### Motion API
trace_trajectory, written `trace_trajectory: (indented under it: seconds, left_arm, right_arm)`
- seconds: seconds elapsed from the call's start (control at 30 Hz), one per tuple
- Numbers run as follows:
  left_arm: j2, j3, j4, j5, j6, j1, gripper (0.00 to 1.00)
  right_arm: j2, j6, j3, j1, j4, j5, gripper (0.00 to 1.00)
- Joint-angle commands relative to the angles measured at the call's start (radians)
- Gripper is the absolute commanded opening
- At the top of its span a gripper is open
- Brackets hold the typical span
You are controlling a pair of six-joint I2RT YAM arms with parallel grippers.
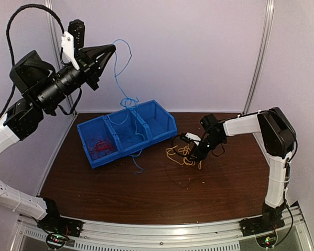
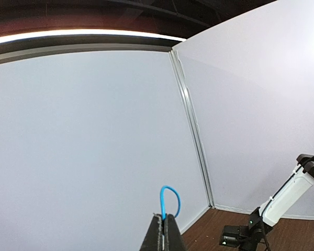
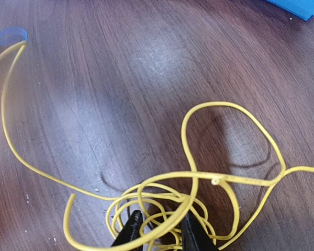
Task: Untangle the cables
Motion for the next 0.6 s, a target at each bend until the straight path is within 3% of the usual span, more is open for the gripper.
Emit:
trace_trajectory:
  seconds: [0.0, 0.3, 0.57]
  left_arm:
    - [-0.016, 0.078, -0.081, -0.038, 0.041, -0.004, 0.0]
    - [-0.002, -0.034, -0.055, -0.031, -0.05, -0.004, 0.0]
    - [0.049, -0.14, 0.047, -0.024, -0.162, -0.004, 0.0]
  right_arm:
    - [0.0, -0.02, 0.001, -0.009, -0.073, 0.065, 0.29]
    - [-0.282, -0.04, 0.026, -0.009, -0.123, -0.034, 0.48]
    - [-0.473, 0.034, -0.053, 0.027, 0.057, -0.123, 0.65]
